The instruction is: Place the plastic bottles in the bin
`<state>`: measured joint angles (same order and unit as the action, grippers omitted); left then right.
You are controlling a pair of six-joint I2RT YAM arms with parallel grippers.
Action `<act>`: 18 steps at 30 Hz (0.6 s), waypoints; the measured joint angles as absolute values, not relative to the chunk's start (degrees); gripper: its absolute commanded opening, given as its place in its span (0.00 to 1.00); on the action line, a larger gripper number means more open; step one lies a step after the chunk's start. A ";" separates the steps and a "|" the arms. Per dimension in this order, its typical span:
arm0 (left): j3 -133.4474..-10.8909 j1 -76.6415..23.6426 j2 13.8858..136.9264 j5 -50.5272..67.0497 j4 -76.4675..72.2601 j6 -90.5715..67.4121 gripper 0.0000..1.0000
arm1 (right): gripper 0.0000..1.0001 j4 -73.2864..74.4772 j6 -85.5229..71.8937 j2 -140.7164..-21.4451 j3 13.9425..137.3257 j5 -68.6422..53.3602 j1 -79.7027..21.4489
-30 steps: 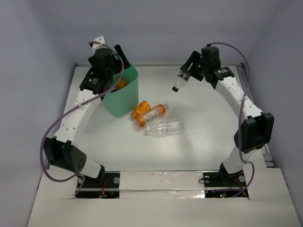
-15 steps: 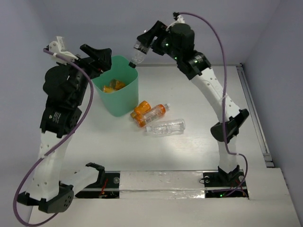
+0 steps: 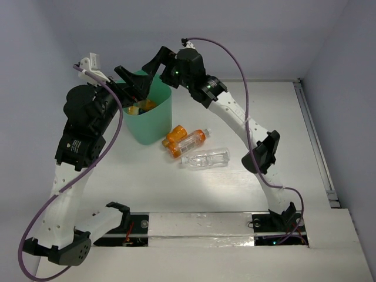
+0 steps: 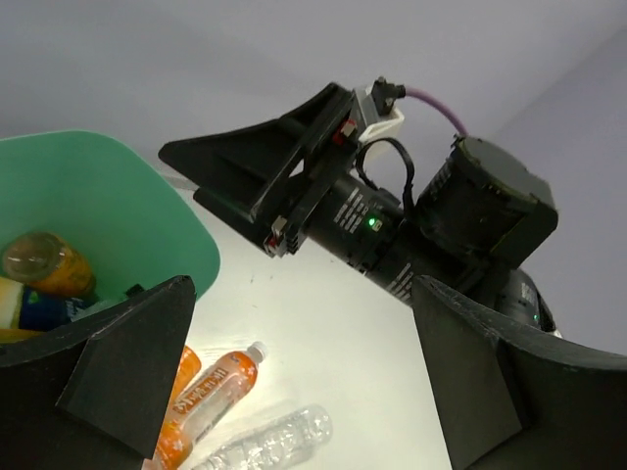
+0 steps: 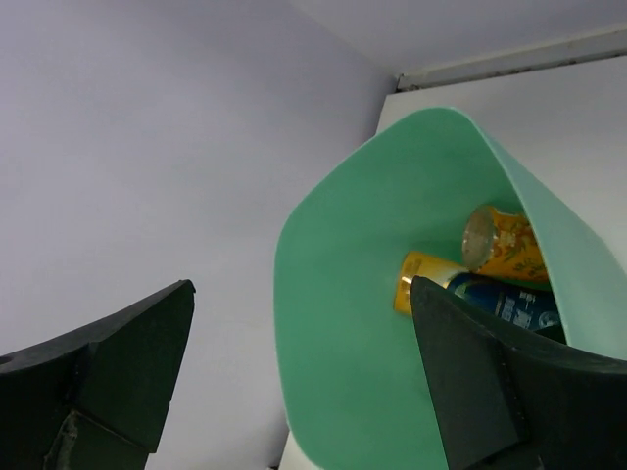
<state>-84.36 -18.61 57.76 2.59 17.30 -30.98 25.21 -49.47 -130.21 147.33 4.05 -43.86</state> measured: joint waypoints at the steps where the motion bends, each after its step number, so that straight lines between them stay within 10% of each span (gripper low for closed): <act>1: -84.31 -18.61 57.74 3.27 17.52 -30.96 0.88 | 0.94 25.26 -49.58 -129.78 147.26 4.32 -43.83; 3: -84.07 -18.61 57.60 4.91 17.39 -30.85 0.83 | 0.87 25.12 -49.63 -128.07 146.02 5.04 -43.79; 8: -81.43 -21.32 57.25 8.60 16.45 -28.45 0.46 | 0.10 22.39 -48.49 -113.34 128.05 8.16 -42.39; 12: -78.70 -33.82 60.62 6.94 15.90 -23.59 0.16 | 0.04 16.99 -49.58 -95.13 106.41 9.37 -36.93; 18: -72.73 -49.06 72.49 3.27 14.35 -14.94 0.26 | 0.06 12.97 -50.30 -72.36 77.25 10.22 -23.05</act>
